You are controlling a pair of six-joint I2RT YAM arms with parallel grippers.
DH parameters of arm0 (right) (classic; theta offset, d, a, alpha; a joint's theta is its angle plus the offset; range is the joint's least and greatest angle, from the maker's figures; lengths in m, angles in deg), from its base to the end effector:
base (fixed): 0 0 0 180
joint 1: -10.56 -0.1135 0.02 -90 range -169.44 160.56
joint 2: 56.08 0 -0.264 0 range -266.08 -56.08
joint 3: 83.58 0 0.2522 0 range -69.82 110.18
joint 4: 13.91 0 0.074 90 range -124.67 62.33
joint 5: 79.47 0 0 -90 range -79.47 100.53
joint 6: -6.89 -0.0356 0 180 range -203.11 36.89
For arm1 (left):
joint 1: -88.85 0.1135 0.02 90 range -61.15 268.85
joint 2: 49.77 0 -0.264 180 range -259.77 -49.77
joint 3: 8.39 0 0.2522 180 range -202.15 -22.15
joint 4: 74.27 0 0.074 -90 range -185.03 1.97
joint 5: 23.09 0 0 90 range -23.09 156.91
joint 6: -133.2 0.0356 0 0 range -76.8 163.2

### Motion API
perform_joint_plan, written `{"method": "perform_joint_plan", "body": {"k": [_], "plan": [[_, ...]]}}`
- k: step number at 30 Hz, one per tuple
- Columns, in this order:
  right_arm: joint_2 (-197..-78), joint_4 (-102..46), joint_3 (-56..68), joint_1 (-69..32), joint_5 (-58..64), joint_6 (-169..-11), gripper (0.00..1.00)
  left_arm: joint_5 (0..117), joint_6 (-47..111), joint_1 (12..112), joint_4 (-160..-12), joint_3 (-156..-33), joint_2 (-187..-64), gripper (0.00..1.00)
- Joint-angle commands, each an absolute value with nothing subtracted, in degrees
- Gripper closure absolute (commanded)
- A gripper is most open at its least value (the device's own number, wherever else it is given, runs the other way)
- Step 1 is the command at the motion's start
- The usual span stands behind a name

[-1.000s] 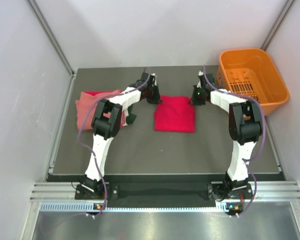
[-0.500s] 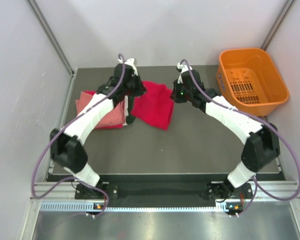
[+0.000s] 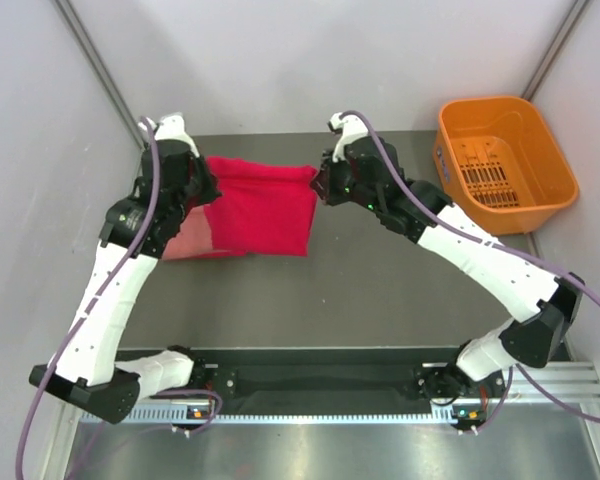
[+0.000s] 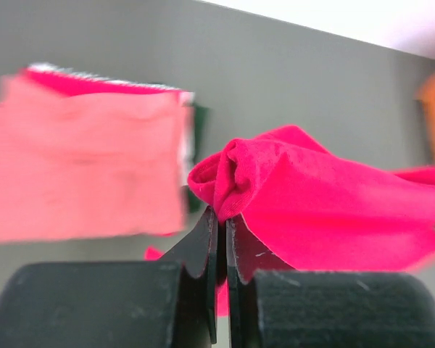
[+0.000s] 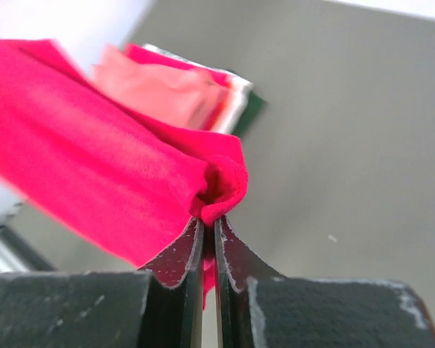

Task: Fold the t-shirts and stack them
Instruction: Neatly place the folded tshirt to the corner

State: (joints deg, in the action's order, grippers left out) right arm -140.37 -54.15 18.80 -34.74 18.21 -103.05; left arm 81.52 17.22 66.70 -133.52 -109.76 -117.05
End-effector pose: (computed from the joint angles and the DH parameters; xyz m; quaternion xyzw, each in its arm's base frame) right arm 0.2388 0.2345 0.4133 -0.1453 0.8159 0.2534 0.4990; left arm 0.2118 -0.0765 0.4523 -0.0961 0.8345 -0.1188 0.5293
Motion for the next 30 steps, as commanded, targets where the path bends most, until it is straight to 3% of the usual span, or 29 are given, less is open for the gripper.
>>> {"method": "perform_joint_plan", "body": {"k": [1,15,30], "plan": [[-142.8,-56.5,24.5,-38.2,23.3,-101.5,1.0,93.2,21.0,72.4,-140.8,-114.4,-116.7,1.0],[-161.5,-58.6,42.4,-45.3,24.9,-103.6,1.0,90.6,23.4,90.3,-144.4,-111.8,-119.6,1.0],[-176.7,-55.4,55.8,-42.8,22.3,-104.6,1.0,86.6,20.7,96.7,-143.7,-120.1,-133.8,1.0]]}}
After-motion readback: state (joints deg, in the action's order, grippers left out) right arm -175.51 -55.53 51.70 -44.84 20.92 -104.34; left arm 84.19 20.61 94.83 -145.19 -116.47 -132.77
